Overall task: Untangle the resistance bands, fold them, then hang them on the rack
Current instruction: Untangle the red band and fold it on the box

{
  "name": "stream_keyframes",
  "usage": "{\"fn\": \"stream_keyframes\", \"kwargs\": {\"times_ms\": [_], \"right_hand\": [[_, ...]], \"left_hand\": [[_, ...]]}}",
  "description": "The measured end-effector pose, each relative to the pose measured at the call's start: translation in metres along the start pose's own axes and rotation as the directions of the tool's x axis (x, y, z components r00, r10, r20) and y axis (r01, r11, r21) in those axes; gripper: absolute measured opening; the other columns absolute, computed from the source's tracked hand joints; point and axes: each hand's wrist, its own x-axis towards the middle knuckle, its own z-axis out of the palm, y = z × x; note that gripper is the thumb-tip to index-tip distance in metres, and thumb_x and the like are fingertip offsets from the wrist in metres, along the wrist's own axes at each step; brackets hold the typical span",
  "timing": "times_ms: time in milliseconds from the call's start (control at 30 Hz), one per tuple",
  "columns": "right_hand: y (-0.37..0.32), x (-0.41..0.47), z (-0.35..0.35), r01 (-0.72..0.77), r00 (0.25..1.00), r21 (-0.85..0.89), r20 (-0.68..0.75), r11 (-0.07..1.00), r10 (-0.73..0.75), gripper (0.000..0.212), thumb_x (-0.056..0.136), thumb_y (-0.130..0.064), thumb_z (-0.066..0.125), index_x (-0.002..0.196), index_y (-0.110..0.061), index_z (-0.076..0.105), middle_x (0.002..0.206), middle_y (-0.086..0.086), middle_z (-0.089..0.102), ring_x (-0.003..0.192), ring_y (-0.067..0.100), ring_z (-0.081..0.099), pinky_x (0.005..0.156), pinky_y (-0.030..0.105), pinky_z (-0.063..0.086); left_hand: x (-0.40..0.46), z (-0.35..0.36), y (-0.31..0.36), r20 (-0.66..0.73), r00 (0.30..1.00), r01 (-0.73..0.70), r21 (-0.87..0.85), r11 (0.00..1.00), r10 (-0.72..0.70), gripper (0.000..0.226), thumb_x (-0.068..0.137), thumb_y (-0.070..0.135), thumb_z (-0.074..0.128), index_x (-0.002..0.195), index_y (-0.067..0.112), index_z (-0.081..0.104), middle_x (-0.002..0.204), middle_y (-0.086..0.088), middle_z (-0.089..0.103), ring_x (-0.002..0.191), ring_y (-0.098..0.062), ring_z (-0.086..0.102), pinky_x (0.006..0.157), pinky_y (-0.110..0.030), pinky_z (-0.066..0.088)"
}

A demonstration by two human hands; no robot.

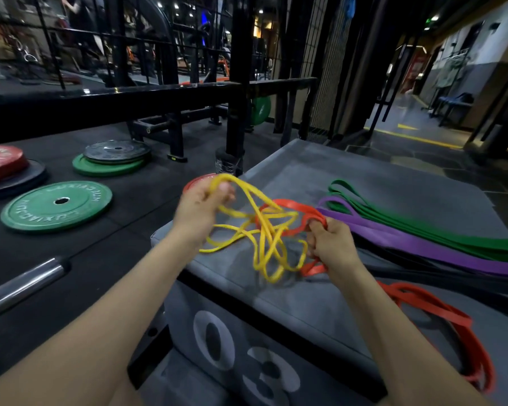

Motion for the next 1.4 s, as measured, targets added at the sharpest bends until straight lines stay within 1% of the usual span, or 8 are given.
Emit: {"fn": "stream_keyframes", "kwargs": {"times_ms": [233,367,567,767,933,1067,1200,1400], "right_hand": [[0.007,0.007,0.008,-0.035,0.997,-0.144,-0.075,0.989,0.024,0.034,0.092,-0.007,0.045,0.059,-0.016,0.047,0.05,0.002,0.037,0.038,0.011,0.034,0.034,0.017,0.033],[0.008,0.001,0.028,-0.044,0.999,-0.179,-0.012,0.983,0.043,0.031,0.091,-0.006,0.048,0.061,-0.015,0.048,0.05,0.003,0.041,0.039,0.012,0.037,0.04,0.02,0.034],[-0.003,-0.006,0.031,-0.069,0.997,-0.104,0.015,0.992,0.071,0.03,0.094,-0.002,0.042,0.066,-0.01,0.049,0.05,0.005,0.04,0.024,0.001,0.033,0.03,0.011,0.029],[-0.008,-0.01,0.028,-0.069,0.996,-0.106,0.048,0.992,0.075,0.028,0.096,-0.004,0.041,0.069,-0.009,0.048,0.051,0.007,0.041,0.024,0.001,0.032,0.03,0.011,0.028],[-0.003,-0.005,0.022,-0.022,0.999,-0.209,0.029,0.978,0.028,0.032,0.092,-0.01,0.048,0.06,-0.011,0.048,0.045,0.002,0.046,0.03,0.007,0.039,0.044,0.024,0.037],[0.001,-0.005,0.019,-0.004,0.998,-0.226,0.056,0.974,0.017,0.024,0.094,-0.012,0.046,0.07,-0.013,0.043,0.053,0.005,0.046,0.041,0.015,0.039,0.046,0.026,0.035],[0.009,-0.002,0.018,0.067,0.997,-0.338,0.07,0.939,-0.046,0.013,0.092,-0.018,0.048,0.085,-0.024,0.04,0.063,0.004,0.049,0.057,0.023,0.046,0.059,0.038,0.046],[0.017,0.004,0.021,0.081,0.997,-0.494,0.047,0.866,-0.066,0.011,0.091,-0.019,0.048,0.083,-0.025,0.049,0.072,0.01,0.055,0.069,0.025,0.05,0.075,0.051,0.053]], "left_hand": [[0.014,-0.024,-0.02,-0.204,0.951,0.26,0.118,0.958,-0.233,0.018,0.093,0.013,0.046,0.077,0.017,0.052,0.079,-0.007,0.056,0.07,-0.017,0.05,0.061,-0.027,0.043],[0.011,-0.021,-0.028,-0.233,0.893,0.447,0.561,0.697,-0.386,0.039,0.087,0.015,0.045,0.126,0.015,0.043,0.131,-0.017,0.038,0.115,-0.034,0.044,0.098,-0.037,0.039],[-0.011,0.002,-0.013,0.036,0.977,-0.17,0.735,0.656,0.212,0.063,0.07,0.052,0.04,0.12,0.017,0.056,0.122,-0.004,0.047,0.115,-0.023,0.045,0.098,-0.027,0.025],[-0.029,0.023,-0.046,0.434,0.896,-0.411,0.891,0.194,-0.096,0.064,0.083,0.048,0.057,0.135,0.022,0.031,0.132,0.0,0.049,0.125,-0.024,0.043,0.101,-0.033,0.029],[-0.012,0.018,-0.051,0.299,0.944,-0.099,0.665,0.74,-0.143,0.025,0.091,0.041,0.052,0.105,0.02,0.055,0.094,-0.004,0.066,0.093,-0.025,0.063,0.082,-0.042,0.051],[0.003,0.006,-0.031,-0.025,1.0,0.025,0.3,0.954,-0.018,0.031,0.096,0.025,0.048,0.065,0.021,0.05,0.055,0.009,0.048,0.054,-0.007,0.045,0.057,-0.032,0.04],[0.009,-0.006,-0.021,-0.265,0.956,0.121,-0.039,0.992,-0.127,0.032,0.099,0.025,0.042,0.069,0.015,0.048,0.058,0.002,0.037,0.046,-0.003,0.042,0.048,-0.021,0.043],[0.022,-0.024,-0.041,-0.412,0.906,0.127,0.036,0.991,-0.1,0.029,0.098,0.025,0.041,0.072,0.022,0.054,0.07,-0.003,0.046,0.068,-0.017,0.043,0.066,-0.032,0.041]]}}
